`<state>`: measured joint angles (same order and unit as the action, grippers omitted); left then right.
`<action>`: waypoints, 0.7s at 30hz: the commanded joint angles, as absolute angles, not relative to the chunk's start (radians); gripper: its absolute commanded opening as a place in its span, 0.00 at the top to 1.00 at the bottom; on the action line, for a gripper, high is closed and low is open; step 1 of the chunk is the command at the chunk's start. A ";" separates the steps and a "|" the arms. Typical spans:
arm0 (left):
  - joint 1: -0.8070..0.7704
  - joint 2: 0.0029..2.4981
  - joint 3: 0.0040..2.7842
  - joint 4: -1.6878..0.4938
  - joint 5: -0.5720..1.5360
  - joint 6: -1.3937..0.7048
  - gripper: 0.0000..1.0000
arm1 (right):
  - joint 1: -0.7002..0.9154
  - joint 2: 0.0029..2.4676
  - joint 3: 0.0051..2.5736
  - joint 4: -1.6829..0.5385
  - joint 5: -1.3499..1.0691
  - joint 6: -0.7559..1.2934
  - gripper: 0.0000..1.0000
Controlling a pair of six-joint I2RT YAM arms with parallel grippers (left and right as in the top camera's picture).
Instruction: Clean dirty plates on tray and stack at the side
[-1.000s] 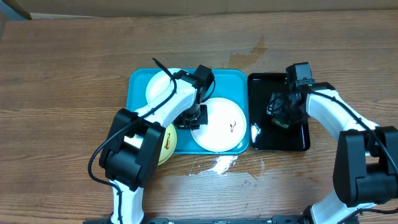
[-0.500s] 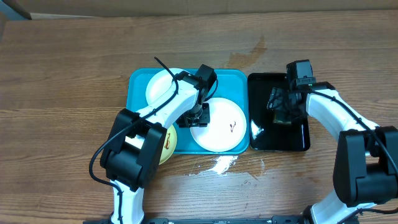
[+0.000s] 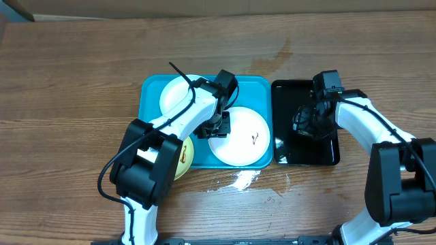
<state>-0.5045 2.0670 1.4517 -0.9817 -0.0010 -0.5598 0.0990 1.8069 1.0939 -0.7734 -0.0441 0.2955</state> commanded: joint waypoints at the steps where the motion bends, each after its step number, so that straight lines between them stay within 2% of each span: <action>1: -0.511 2.088 1.444 -0.978 -0.019 -0.569 0.62 | 0.097 1.802 1.104 -0.758 -0.008 0.315 0.36; 8: -0.511 2.088 1.444 -0.974 -0.019 -0.569 0.62 | 0.097 1.802 1.067 -0.743 0.025 0.315 0.41; 10: -0.511 2.088 1.444 -0.971 -0.019 -0.569 0.63 | 0.097 1.802 1.052 -0.739 0.025 0.315 0.54; 13: -0.511 2.088 1.444 -0.970 -0.019 -0.569 0.63 | 0.097 1.802 1.047 -0.747 0.025 0.314 0.63; 14: -0.511 2.088 1.444 -0.971 -0.019 -0.569 0.63 | 0.097 1.802 1.047 -0.750 0.025 0.314 0.76; 15: -0.511 2.088 1.444 -0.971 -0.019 -0.569 0.63 | 0.097 1.802 1.047 -0.749 0.025 0.314 0.83; 17: -0.511 2.088 1.444 -0.971 -0.018 -0.569 0.63 | 0.097 1.801 1.052 -0.746 0.025 0.314 0.89; 19: -0.511 2.088 1.444 -0.971 -0.019 -0.569 0.63 | 0.097 1.801 1.069 -0.756 0.024 0.314 0.89; 20: -0.511 2.088 1.444 -0.971 -0.019 -0.569 0.63 | 0.097 1.801 1.081 -0.768 0.024 0.314 0.84; 21: -0.511 2.088 1.444 -0.971 -0.019 -0.569 0.62 | 0.097 1.801 1.096 -0.781 0.024 0.314 0.68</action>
<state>-0.5045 2.0670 1.4517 -0.9749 -0.0013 -0.5598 0.0986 1.8069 1.0622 -0.7593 0.0120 0.3126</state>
